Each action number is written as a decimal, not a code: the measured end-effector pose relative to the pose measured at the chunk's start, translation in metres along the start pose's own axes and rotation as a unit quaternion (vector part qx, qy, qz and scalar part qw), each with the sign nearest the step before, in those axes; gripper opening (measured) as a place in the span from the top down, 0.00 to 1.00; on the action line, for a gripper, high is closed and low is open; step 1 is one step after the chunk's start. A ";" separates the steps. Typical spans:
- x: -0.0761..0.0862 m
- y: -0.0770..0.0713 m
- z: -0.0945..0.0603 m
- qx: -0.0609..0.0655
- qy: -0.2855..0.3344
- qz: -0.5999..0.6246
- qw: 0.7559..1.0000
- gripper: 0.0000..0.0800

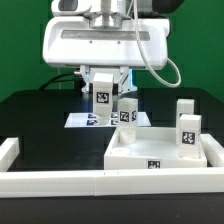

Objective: Assemble square table

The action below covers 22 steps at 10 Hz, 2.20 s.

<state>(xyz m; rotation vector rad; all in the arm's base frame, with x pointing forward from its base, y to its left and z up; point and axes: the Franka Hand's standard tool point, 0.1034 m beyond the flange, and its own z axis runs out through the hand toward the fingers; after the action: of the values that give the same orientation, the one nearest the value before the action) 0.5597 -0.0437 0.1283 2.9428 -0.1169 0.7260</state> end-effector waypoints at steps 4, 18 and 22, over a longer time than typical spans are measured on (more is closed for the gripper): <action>0.003 -0.010 0.001 0.000 0.021 -0.009 1.000 0.64; 0.009 -0.008 0.014 0.025 0.046 0.007 0.999 0.64; -0.002 -0.029 0.023 0.041 0.038 0.007 0.998 0.64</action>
Offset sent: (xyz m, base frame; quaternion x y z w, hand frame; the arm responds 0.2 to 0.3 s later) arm 0.0190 0.0391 0.0032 0.0612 0.0215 0.0355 0.9973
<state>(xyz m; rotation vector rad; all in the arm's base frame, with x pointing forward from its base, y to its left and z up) 0.5717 -0.0177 0.1048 2.9889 -0.1031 0.8632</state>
